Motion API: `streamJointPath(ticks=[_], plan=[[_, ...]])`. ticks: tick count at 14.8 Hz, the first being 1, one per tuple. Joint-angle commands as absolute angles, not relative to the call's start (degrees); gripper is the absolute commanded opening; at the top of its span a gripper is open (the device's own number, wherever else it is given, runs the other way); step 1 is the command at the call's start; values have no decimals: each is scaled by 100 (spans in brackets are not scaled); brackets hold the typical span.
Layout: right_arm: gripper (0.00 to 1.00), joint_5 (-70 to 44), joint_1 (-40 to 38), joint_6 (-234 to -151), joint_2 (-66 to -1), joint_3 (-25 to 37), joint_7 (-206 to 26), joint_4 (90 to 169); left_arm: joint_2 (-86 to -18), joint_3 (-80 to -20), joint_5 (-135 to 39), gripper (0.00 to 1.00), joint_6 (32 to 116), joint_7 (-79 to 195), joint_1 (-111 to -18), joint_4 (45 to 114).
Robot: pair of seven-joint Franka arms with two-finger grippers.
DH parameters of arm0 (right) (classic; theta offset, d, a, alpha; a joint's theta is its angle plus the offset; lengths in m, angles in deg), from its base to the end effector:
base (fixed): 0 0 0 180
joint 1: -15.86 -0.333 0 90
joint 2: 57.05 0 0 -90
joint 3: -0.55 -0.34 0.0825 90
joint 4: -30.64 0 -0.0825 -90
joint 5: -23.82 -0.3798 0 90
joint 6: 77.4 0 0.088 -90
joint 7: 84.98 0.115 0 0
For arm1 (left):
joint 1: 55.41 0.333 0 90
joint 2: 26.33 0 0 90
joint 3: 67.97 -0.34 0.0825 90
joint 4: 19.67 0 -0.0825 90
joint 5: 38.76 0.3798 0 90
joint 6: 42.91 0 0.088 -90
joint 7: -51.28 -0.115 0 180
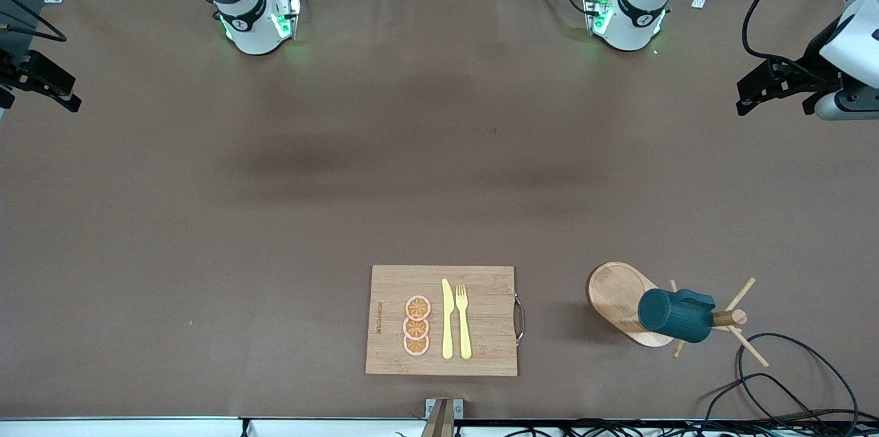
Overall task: Transfer cup from left to right arm and place
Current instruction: 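Move the left gripper toward the teal mug on the wooden stand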
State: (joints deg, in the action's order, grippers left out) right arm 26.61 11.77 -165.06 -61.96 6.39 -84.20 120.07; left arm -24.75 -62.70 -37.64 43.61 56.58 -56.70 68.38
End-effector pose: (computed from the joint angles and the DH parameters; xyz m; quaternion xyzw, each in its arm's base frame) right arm 0.5171 -0.0245 0.6870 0.9992 -0.0237 0.0270 0.0202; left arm 0.5319 -0.0596 0.6659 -0.9999 0.0104 -0.0015 0.0109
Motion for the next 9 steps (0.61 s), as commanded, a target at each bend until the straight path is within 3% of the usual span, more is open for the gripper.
streamJointPath(ticks=[1,4,9], plan=[[100,2716,1199,-16573,-6338,609,-8454,12152,-2545,-6260,-3656,100,4305,5691,-5646,6699],[100,2716,1199,-16573,-6338,609,-8454,12152,-2554,-6304,-3682,100,4314,5691,-5620,6681],[100,2716,1199,-16573,-6338,609,-8454,12152,-3160,-6410,-3901,100,4471,5664,-5374,6295]])
